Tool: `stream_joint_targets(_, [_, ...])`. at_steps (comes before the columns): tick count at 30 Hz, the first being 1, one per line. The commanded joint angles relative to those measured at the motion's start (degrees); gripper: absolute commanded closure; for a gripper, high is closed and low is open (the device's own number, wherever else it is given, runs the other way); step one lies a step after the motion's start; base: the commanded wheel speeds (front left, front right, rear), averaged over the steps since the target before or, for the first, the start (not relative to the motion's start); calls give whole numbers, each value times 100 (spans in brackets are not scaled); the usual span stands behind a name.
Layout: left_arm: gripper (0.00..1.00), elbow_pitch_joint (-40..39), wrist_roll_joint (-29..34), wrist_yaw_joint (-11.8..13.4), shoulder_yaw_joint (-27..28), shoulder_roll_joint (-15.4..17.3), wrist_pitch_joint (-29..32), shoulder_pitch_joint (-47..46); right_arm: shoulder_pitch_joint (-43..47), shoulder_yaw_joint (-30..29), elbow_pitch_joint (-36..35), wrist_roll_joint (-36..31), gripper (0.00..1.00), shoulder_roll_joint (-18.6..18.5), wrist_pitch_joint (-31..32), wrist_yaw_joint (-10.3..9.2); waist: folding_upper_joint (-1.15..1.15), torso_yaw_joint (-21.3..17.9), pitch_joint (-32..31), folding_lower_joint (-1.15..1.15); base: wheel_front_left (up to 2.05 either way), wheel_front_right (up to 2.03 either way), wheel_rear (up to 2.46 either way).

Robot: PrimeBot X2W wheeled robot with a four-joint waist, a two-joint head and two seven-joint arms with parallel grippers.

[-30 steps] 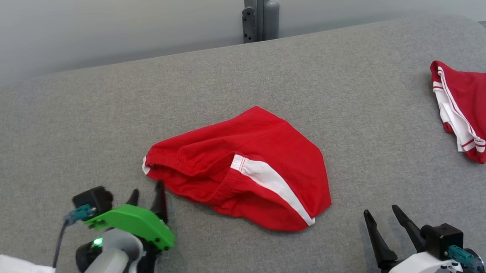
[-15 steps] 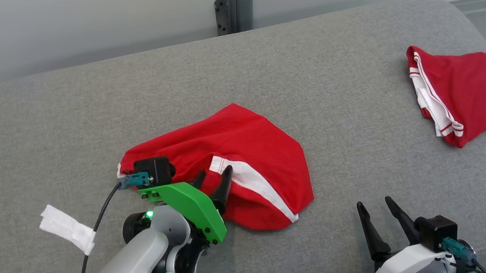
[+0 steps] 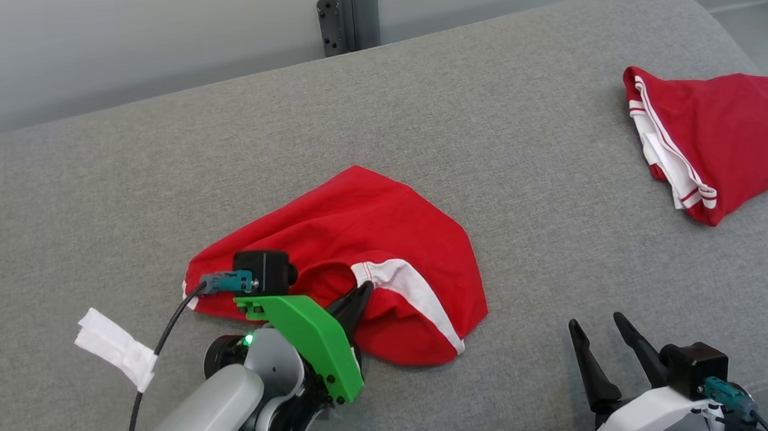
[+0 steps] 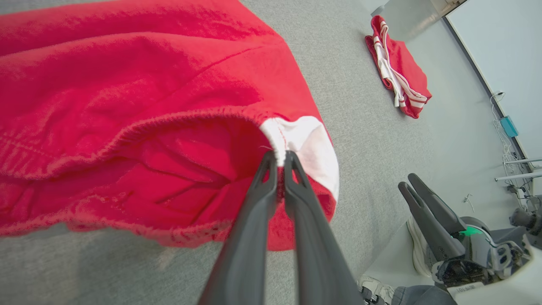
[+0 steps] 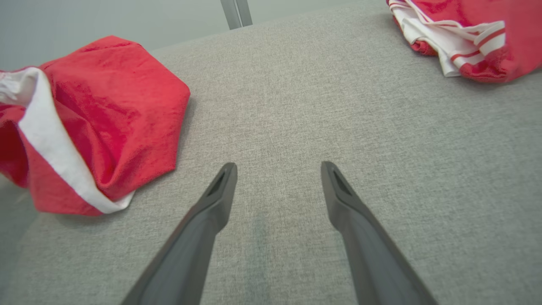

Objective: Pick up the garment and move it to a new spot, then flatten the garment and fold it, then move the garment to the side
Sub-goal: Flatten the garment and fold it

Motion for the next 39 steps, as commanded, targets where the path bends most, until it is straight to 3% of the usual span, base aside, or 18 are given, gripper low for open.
stream_joint_targets(1, [100,-62,3,-45,-3,131,11,110,70,-27,-15,-16,0,9,1,0,0,121,-41,0,0,0,0])
stream_joint_targets(8, [100,-548,-88,-146,23,869,49,616,141,-72,-65,-69,0,-43,1,0,0,545,-110,0,0,0,0])
stream_joint_targets(14, [100,-739,-480,71,618,1533,-317,1192,203,-101,-82,-102,0,-97,1,0,0,840,-161,0,0,0,0])
stream_joint_targets(17, [100,-738,-642,142,855,1738,-486,1477,197,-85,-84,-118,0,-96,1,0,0,907,-163,0,0,0,0])
stream_joint_targets(22, [100,-475,-896,232,1023,1735,-686,1862,190,-31,-55,-115,0,-76,1,0,0,933,-170,0,0,0,0])
stream_joint_targets(23, [73,-416,-889,258,1032,1718,-734,1911,190,-18,-51,-112,0,-76,1,0,0,926,-171,0,0,0,0])
stream_joint_targets(24, [9,-363,-874,287,1029,1702,-781,1959,192,-6,-52,-109,0,-74,1,0,0,916,-168,0,0,0,0])
stream_joint_targets(25, [0,-343,-845,313,1026,1691,-819,1996,196,4,-49,-102,0,-76,1,0,0,902,-164,0,0,0,0])
stream_joint_targets(29, [0,-464,-612,515,1062,1888,-1094,2124,185,10,-27,-80,0,-102,2,0,0,789,-167,0,0,0,0])
stream_joint_targets(34, [0,-1381,126,1364,862,2396,-1343,2382,212,-7,-43,-60,0,-92,1,0,0,583,-170,0,0,0,0])
stream_joint_targets(37, [0,-2277,525,1501,474,2355,-1128,2172,248,-17,-47,-47,0,-83,1,0,0,546,-150,0,0,0,0])
stream_joint_targets(39, [0,-2642,844,1467,51,2144,-786,1844,207,28,-39,-42,0,-74,1,0,0,517,-108,0,0,0,0])
